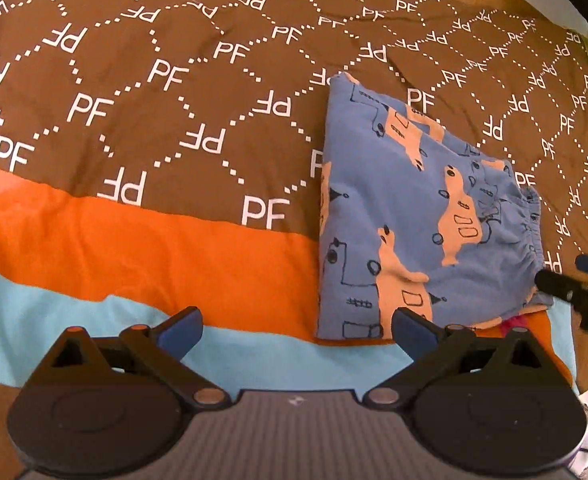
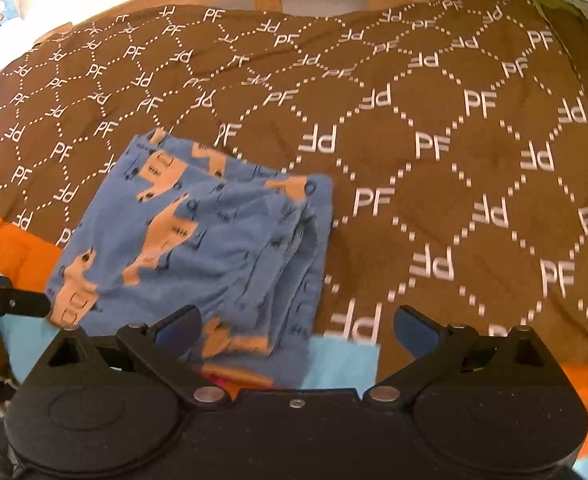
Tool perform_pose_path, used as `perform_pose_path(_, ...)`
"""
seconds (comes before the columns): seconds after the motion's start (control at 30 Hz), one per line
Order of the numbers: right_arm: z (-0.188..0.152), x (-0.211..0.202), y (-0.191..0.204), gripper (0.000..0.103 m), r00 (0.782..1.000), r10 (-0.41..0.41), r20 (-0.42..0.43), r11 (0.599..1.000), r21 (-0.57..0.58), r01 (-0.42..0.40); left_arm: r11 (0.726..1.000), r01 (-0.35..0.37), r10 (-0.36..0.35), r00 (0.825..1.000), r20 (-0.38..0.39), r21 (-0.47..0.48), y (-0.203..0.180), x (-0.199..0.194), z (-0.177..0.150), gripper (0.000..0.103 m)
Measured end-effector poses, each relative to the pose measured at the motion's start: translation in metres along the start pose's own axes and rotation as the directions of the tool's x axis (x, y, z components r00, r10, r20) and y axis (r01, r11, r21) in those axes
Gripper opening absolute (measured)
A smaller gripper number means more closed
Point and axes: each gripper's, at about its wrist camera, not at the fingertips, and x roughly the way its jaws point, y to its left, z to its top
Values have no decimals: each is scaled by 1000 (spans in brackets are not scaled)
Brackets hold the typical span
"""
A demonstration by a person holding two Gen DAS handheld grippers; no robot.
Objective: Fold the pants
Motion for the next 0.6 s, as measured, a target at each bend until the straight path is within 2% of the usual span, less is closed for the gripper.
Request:
perform_pose_path(0.17,16,11,-5,102,999,40,19,999,-30,-39,999,9,-11,998,56,41,-1,1,1,103)
perform_pose_path(0.23,24,15,-10,102,996,74,53,996,-48,-72,998,36,-41,996,80,60,-1,1,2,103)
perform_pose_path(0.33,34,23,-17,102,990,112,83,993,-54,-108,994,88,-93,993,73,62,-1,4,2,103)
perform_pose_path(0.47,45,41,-27,102,977,195,87,980,-55,-190,985,170,-173,982,80,38,2,7,2,103)
perform_pose_path(0.6,53,61,-43,102,946,309,98,949,29,-313,971,237,-238,962,136,23,4,7,1,103)
